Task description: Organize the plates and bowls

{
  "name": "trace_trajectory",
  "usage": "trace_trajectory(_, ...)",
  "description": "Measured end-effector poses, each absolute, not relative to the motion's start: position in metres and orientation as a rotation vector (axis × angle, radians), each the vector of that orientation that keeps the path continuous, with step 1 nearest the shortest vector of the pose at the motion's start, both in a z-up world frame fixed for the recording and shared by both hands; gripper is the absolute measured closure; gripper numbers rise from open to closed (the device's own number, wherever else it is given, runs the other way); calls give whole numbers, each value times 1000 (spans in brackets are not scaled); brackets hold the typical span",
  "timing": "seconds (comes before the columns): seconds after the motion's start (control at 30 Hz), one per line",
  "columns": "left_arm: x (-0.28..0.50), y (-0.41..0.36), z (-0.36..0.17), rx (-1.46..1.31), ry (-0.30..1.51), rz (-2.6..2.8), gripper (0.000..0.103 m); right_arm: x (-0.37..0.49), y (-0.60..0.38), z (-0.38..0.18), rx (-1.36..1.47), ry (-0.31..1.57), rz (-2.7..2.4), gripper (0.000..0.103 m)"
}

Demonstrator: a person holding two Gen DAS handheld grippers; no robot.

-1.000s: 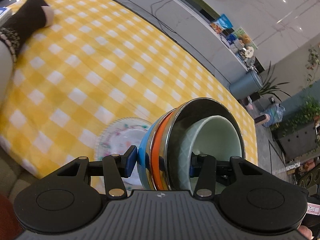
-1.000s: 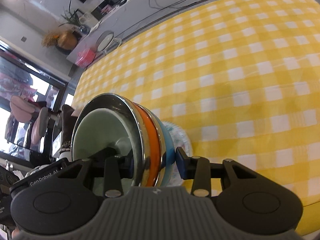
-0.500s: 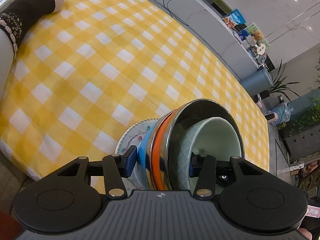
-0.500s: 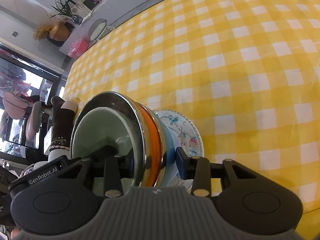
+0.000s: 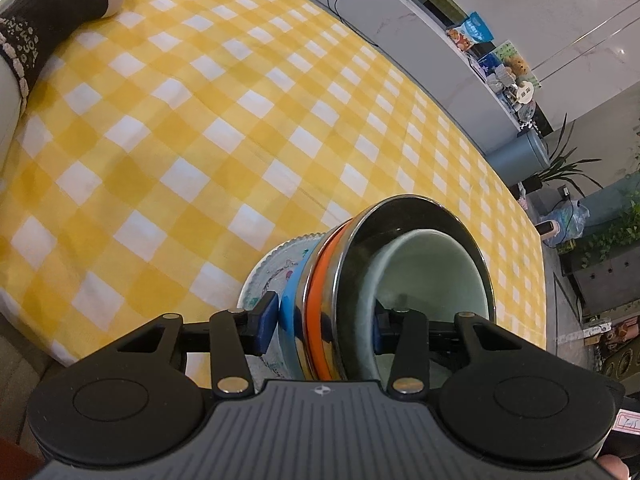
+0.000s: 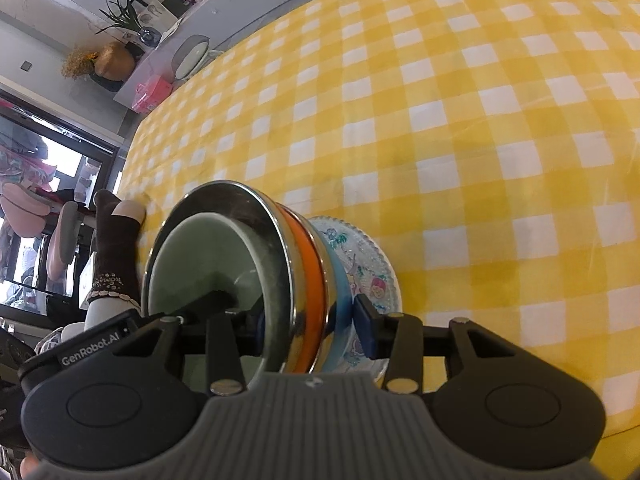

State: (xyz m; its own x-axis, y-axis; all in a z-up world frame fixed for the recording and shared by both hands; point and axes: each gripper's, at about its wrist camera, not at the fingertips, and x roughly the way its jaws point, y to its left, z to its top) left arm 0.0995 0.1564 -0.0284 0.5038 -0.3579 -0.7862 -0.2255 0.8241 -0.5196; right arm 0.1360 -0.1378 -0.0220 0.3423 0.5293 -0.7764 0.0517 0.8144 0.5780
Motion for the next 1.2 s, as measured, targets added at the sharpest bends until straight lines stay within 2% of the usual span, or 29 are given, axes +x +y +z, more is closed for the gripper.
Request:
trace_trajectory(0.1,99,157,-26,-622,1041,-82,55,135,-138,-23,583,1195,327,54)
trace_trajectory(0.27,96,157,-16,-589,989,-73,43,133,-140,-21,585,1193,326,45)
trace_trajectory(0.33,94,155,-12,-573,976,-77,41,132,-140,-18,582,1180,328,39)
trace_trajectory(0.37,93,155,-10,-564,967,-76,41,131,-140,-16,582,1169,326,32)
trace_trajectory(0.57,75,145,25,-447,827,-63,41,117,-142,9,524,1088,332,29)
trace_trajectory(0.9,15,117,80,-208,577,-210,41,52,-142,75,250,748,275,24)
trace_trajectory(1.2,-48,84,92,58,358,-230,41,-22,-144,88,69,504,213,15)
